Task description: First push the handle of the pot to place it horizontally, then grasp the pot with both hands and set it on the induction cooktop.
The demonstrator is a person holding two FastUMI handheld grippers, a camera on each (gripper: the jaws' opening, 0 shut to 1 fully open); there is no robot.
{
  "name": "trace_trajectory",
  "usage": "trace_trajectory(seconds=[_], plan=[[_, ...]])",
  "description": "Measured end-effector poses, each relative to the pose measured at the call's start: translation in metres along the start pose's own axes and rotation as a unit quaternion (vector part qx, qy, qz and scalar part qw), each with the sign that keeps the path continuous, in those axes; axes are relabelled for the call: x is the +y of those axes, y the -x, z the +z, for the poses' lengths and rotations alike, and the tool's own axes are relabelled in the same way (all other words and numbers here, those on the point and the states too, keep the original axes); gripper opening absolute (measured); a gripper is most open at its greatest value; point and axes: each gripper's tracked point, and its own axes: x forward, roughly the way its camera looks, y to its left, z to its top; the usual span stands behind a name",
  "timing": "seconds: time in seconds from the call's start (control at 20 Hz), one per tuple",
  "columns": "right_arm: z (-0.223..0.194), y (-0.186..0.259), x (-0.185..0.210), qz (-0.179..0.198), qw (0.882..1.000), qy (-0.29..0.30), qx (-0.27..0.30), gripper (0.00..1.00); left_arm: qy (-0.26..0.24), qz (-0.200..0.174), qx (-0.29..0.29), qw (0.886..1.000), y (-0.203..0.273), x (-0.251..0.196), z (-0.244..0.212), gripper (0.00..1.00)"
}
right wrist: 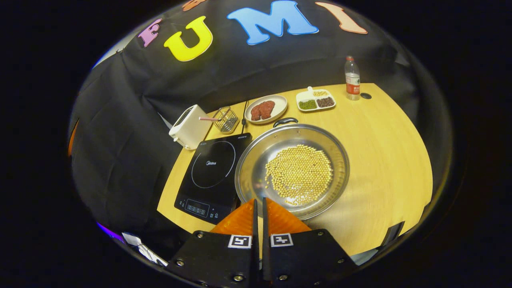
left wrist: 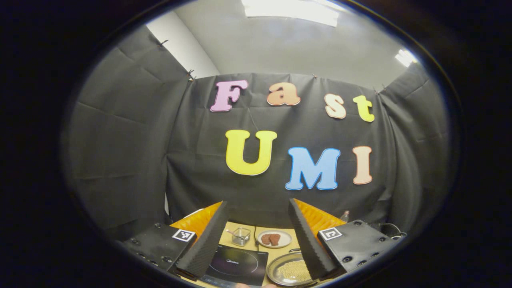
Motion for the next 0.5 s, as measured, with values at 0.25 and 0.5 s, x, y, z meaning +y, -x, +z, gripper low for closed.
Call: trace_trajectory(seconds=[0.25, 0.5], plan=[[-0.030, -0.027, 0.016, 0.038, 0.995, -0.062, 0.064, 0.03, -0.007, 0.021, 0.006, 1.000, 0.006, 0.011, -0.002, 0.97], [-0.058, -0.053, 0.019, 0.043, 0.989, -0.080, 0.114, 0.03, -0.019, 0.042, 0.015, 0.999, 0.011, 0.022, -0.005, 0.99]])
